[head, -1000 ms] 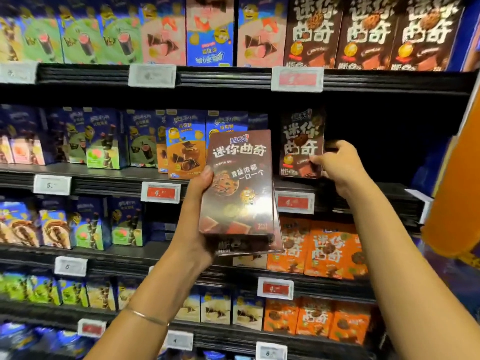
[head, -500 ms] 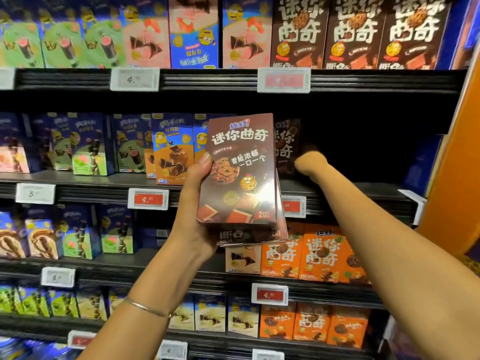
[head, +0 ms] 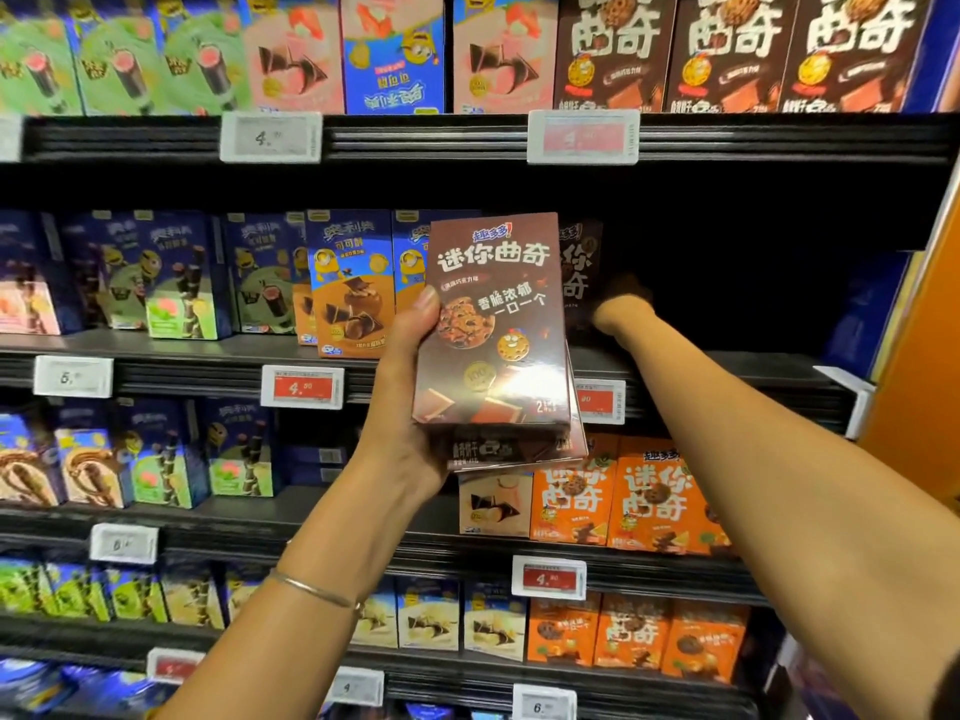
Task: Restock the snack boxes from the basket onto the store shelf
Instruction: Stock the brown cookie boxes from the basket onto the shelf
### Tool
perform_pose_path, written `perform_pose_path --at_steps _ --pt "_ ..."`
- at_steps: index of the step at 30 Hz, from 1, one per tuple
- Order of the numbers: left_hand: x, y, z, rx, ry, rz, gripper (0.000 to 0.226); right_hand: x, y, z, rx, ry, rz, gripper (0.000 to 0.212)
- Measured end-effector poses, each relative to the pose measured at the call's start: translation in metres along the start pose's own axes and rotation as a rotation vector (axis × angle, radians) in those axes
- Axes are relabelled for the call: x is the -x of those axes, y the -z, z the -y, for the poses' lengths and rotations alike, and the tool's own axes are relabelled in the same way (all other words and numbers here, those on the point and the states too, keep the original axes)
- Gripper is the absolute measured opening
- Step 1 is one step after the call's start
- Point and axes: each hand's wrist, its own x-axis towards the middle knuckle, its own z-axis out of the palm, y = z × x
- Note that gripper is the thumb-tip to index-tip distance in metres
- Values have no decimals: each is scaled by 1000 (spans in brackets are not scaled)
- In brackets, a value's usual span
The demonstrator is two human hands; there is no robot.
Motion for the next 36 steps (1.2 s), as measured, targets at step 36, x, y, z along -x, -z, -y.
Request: perform_pose_path --at_steps 36 --pt "5 -5 14 -314 -20 25 113 262 55 13 -1112 210 208 43"
